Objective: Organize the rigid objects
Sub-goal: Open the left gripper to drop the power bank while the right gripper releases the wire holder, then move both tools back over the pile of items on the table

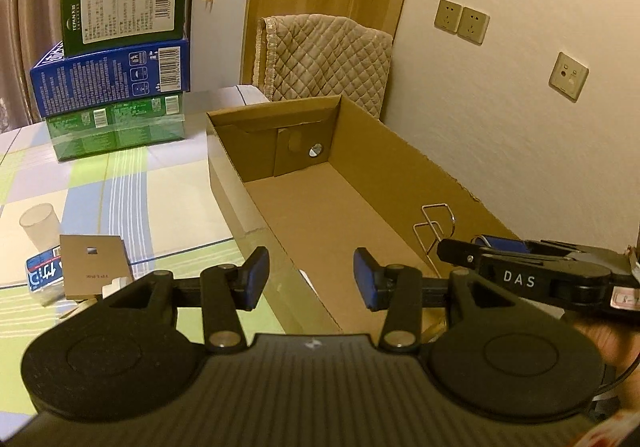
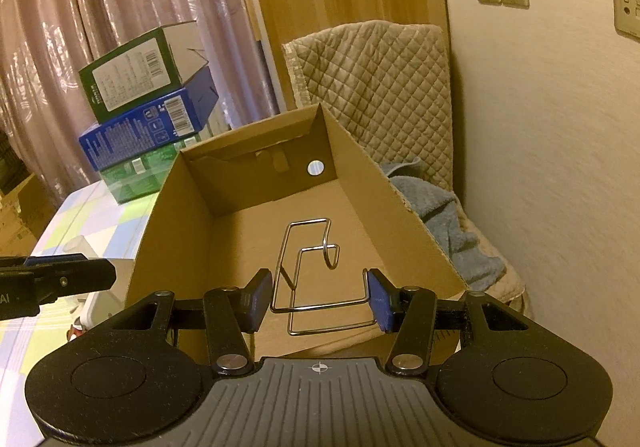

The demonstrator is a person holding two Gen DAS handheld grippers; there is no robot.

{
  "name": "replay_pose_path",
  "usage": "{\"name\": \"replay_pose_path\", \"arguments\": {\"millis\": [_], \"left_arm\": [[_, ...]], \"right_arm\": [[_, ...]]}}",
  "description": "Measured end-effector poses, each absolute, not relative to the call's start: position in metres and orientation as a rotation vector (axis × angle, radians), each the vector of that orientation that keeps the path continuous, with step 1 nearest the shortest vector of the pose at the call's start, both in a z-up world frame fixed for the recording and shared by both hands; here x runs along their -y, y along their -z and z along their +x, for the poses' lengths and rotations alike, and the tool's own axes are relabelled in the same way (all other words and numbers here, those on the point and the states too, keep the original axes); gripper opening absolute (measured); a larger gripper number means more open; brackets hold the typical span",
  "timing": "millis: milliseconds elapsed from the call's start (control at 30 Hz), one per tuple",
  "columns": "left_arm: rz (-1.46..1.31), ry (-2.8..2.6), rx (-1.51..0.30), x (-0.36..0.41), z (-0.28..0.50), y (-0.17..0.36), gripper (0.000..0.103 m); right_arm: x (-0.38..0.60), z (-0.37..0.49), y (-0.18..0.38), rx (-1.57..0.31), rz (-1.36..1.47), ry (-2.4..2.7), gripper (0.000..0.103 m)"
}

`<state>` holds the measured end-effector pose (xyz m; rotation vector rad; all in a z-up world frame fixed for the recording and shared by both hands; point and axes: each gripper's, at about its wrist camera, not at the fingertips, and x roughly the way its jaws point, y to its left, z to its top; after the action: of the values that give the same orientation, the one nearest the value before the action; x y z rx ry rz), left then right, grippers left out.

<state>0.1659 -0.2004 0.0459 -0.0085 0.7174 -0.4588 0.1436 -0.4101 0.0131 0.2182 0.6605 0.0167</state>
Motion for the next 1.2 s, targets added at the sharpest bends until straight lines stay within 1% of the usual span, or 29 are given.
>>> {"name": "replay_pose_path", "arguments": {"millis": [100, 133, 167, 200, 233, 267, 433, 467, 500, 800, 1033, 1200], "left_arm": [[-0.012, 0.455, -0.716, 0.199, 0.164, -0.046, 0.041], [-0.01, 0.453, -0.713, 0.199, 0.163, -0.046, 0.043], [-0.009, 0.45, -0.71, 0.198, 0.162, -0.047, 0.049], [-0.008, 0.444, -0.707, 0.196, 0.161, -0.047, 0.052], [-0.009, 0.44, -0.705, 0.195, 0.16, -0.047, 0.06], [-0.012, 0.436, -0.702, 0.194, 0.159, -0.047, 0.064], [-0.025, 0.413, -0.7, 0.181, 0.152, -0.048, 0.07], [-0.026, 0.407, -0.699, 0.179, 0.151, -0.049, 0.074], [-0.026, 0.4, -0.695, 0.176, 0.148, -0.05, 0.075], [-0.049, 0.316, -0.671, 0.129, 0.118, -0.056, 0.079], [-0.051, 0.193, -0.662, 0.059, 0.081, -0.055, 0.08], [-0.066, 0.087, -0.671, 0.009, 0.06, -0.048, 0.08]], "right_arm": [[0.409, 0.145, -0.014, -0.656, 0.214, -0.012, 0.048], [0.409, 0.144, -0.014, -0.645, 0.218, -0.018, 0.049], [0.409, 0.144, -0.015, -0.636, 0.222, -0.027, 0.053], [0.408, 0.143, -0.016, -0.628, 0.225, -0.032, 0.059], [0.407, 0.142, -0.017, -0.617, 0.223, -0.029, 0.077], [0.407, 0.141, -0.019, -0.605, 0.221, -0.024, 0.086], [0.404, 0.134, -0.026, -0.591, 0.228, -0.034, 0.086], [0.402, 0.133, -0.028, -0.588, 0.223, -0.036, 0.086], [0.4, 0.13, -0.031, -0.585, 0.22, -0.038, 0.086], [0.372, 0.104, -0.062, -0.546, 0.204, -0.058, 0.086], [0.329, 0.078, -0.081, -0.51, 0.202, -0.132, 0.086], [0.293, 0.064, -0.078, -0.527, 0.184, -0.199, 0.086]]}}
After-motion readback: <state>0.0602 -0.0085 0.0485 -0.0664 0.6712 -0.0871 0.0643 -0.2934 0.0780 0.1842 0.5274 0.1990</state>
